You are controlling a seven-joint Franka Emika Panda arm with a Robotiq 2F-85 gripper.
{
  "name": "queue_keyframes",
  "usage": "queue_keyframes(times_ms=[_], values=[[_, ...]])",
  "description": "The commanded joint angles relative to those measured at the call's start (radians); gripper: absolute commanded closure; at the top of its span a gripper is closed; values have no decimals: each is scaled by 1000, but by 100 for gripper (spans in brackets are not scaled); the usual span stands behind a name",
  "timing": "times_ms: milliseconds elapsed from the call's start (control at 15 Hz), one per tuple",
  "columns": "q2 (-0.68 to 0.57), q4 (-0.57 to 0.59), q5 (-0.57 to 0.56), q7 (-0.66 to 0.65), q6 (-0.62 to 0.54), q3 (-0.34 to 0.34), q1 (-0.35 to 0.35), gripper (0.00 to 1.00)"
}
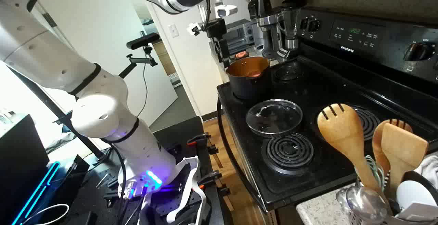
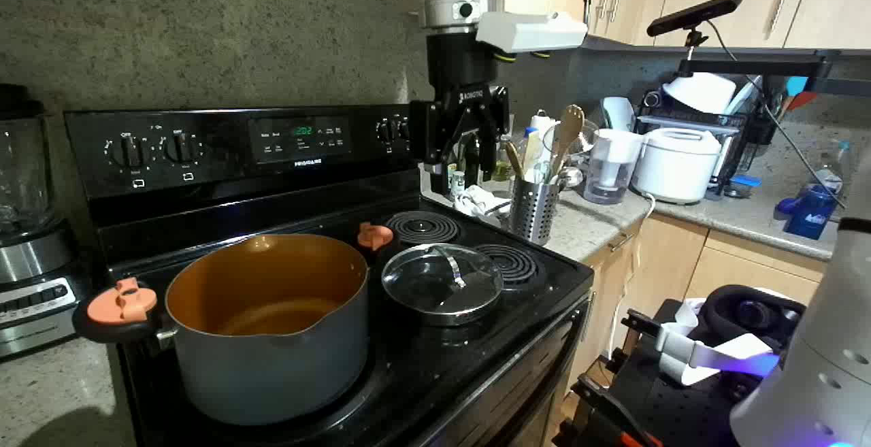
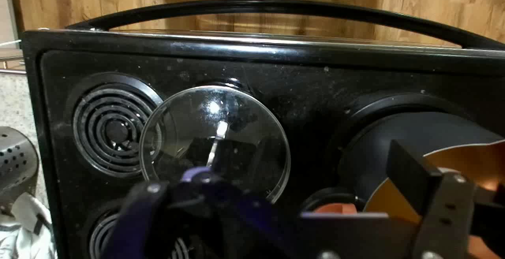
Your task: Cover the pot with the lid
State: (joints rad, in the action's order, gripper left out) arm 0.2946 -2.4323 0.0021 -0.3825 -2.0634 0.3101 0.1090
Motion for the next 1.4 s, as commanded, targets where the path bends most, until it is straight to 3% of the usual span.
queue_keyframes(times_ms=[0,1333], values=[[-2,1,-7,-5,1,-20,20,0],[-30,13,-5,-14,-35,-58,5,0]])
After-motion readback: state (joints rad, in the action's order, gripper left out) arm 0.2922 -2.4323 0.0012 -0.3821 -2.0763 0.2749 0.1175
